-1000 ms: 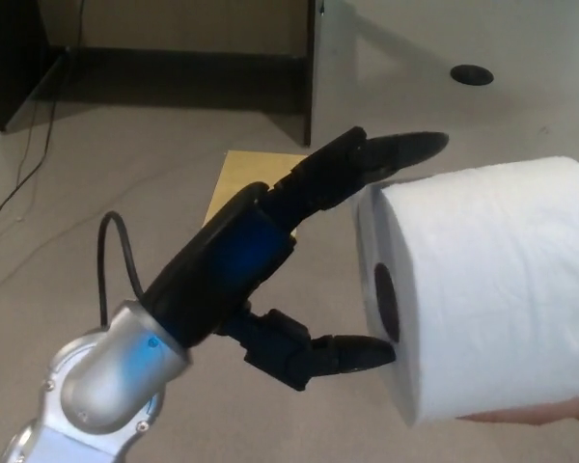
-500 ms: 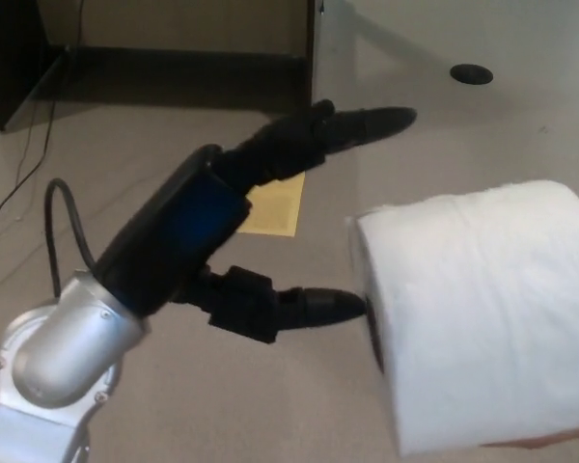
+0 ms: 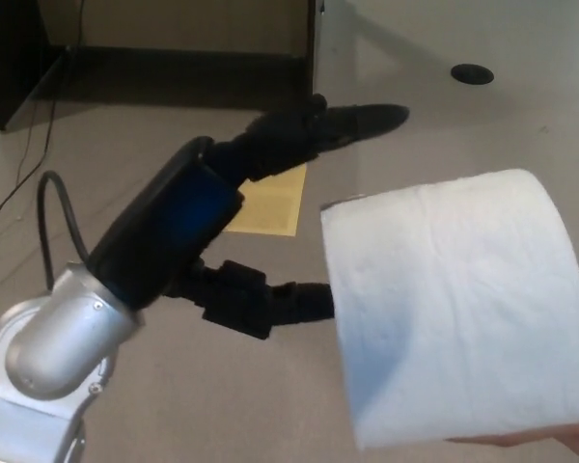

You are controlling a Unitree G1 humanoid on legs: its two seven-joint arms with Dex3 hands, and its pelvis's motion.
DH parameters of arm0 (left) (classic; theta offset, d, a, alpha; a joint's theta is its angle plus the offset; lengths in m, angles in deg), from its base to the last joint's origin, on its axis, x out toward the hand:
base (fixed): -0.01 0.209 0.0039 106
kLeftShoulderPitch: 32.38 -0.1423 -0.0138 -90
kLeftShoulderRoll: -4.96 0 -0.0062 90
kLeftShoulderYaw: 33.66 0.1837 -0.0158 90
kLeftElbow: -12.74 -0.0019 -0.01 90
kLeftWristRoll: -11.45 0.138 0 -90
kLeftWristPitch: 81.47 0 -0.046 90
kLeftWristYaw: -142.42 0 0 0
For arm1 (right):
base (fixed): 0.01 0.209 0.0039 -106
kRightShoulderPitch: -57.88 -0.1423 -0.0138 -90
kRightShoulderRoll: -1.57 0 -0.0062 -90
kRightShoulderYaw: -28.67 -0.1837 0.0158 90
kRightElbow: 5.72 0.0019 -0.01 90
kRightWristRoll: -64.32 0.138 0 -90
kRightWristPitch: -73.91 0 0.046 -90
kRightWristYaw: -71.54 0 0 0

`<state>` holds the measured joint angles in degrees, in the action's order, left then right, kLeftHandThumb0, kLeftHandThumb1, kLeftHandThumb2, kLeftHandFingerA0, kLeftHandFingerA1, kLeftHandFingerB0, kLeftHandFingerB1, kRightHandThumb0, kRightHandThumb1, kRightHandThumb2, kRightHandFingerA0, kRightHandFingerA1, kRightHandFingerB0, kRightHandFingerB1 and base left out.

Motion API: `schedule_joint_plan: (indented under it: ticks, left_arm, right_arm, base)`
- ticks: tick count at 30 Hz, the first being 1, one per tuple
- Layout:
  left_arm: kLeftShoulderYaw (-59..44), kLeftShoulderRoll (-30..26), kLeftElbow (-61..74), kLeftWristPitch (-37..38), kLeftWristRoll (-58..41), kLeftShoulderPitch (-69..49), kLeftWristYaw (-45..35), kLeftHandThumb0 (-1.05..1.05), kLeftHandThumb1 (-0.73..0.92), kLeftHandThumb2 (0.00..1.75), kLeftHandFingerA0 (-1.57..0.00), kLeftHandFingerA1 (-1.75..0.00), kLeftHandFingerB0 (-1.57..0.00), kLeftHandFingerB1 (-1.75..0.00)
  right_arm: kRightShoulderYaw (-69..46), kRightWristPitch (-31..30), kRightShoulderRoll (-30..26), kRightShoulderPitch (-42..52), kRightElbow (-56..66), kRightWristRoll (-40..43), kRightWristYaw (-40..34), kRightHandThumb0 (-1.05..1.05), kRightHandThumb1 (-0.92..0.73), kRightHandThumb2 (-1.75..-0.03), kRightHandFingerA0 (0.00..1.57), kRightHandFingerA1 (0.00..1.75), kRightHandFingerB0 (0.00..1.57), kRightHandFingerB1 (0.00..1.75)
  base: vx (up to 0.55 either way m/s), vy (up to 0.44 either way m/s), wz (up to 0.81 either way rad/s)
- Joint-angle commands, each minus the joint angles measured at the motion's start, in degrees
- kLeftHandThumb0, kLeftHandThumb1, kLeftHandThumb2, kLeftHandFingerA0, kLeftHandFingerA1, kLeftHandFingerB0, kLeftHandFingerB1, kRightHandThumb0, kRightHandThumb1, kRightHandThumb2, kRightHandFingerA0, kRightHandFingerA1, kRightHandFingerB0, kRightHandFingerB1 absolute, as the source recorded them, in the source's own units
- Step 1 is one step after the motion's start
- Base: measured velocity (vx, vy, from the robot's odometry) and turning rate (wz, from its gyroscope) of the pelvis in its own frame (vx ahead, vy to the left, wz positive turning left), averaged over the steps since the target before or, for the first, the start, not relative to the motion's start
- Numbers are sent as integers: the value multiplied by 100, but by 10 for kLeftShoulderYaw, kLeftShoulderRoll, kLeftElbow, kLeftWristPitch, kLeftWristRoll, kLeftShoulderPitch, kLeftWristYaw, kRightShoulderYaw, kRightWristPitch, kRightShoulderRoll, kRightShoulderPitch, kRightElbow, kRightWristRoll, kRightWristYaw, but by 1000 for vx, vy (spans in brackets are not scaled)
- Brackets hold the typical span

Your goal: A person is holding a toilet paper roll and the robot extends its left hand to grab the roll by inserting its thumb into the gap in the middle and brings its hand down by its side. Then it extends its arm again to hand the toilet paper roll back to the person.

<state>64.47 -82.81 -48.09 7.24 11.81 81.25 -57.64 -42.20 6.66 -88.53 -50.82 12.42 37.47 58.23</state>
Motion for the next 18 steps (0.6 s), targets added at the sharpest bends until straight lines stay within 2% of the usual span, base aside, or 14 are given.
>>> schedule_joint_plan:
  ticks: [1,10,17,18]
  left_arm:
    - [14,2,8,-8,13,-8,2,-39,45,54,-33,-33,-34,-32]
    - [53,39,-2,-3,27,5,13,-34,41,53,-35,-34,-35,-32]
    - [77,68,2,-24,38,17,19,-31,41,53,-34,-35,-32,-31]
    - [84,81,-13,-10,35,29,22,-37,37,60,-33,-40,-31,-37]
  right_arm:
    - [-9,-2,-5,5,-1,8,9,-39,-70,-61,51,47,48,40]
    - [-15,3,-3,5,-3,9,5,-37,-68,-60,56,50,50,42]
    - [-15,-2,-1,3,-5,6,10,-37,-69,-60,53,46,49,41]
    - [-18,-1,0,1,-5,8,9,-37,-69,-60,53,48,50,41]
  base:
    - [0,0,0]
    - [0,0,0]
    - [0,0,0]
    - [0,0,0]
